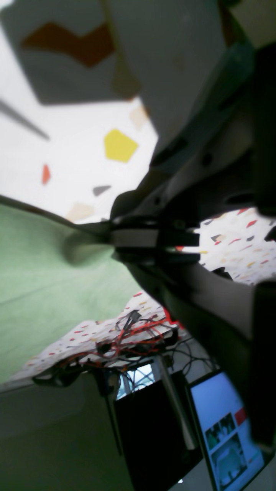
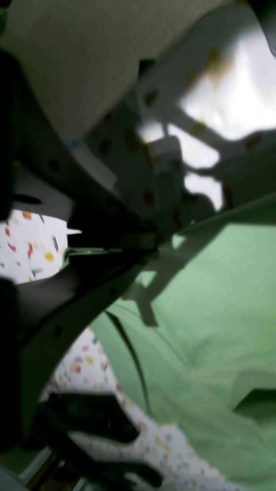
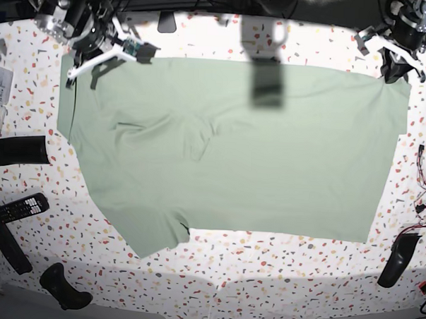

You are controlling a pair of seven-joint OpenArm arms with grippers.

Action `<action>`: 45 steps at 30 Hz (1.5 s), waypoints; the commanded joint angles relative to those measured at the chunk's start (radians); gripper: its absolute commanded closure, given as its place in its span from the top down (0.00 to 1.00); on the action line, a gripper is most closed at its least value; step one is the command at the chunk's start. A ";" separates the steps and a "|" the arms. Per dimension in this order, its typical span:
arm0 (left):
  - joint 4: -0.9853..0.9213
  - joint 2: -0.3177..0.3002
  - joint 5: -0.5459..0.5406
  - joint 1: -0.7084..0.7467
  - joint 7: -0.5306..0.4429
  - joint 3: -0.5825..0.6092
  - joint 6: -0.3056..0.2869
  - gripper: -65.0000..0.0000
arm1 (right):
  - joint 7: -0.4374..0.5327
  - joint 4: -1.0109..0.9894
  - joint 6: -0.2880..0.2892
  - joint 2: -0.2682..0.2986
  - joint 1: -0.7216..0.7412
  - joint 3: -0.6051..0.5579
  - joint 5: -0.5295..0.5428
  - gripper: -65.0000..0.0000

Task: Fold the T-shirt properly
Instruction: 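Drag the shirt further with both grippers away from the hem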

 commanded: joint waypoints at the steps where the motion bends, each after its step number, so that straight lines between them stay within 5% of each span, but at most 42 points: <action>1: 0.011 -0.014 -0.002 0.010 0.014 -0.004 -0.006 0.00 | 0.001 0.018 -0.011 0.016 -0.011 0.008 -0.005 0.00; 45: 0.173 -0.014 0.148 0.114 0.155 -0.004 -0.010 0.00 | -0.070 0.081 -0.042 0.013 -0.127 0.008 -0.008 0.00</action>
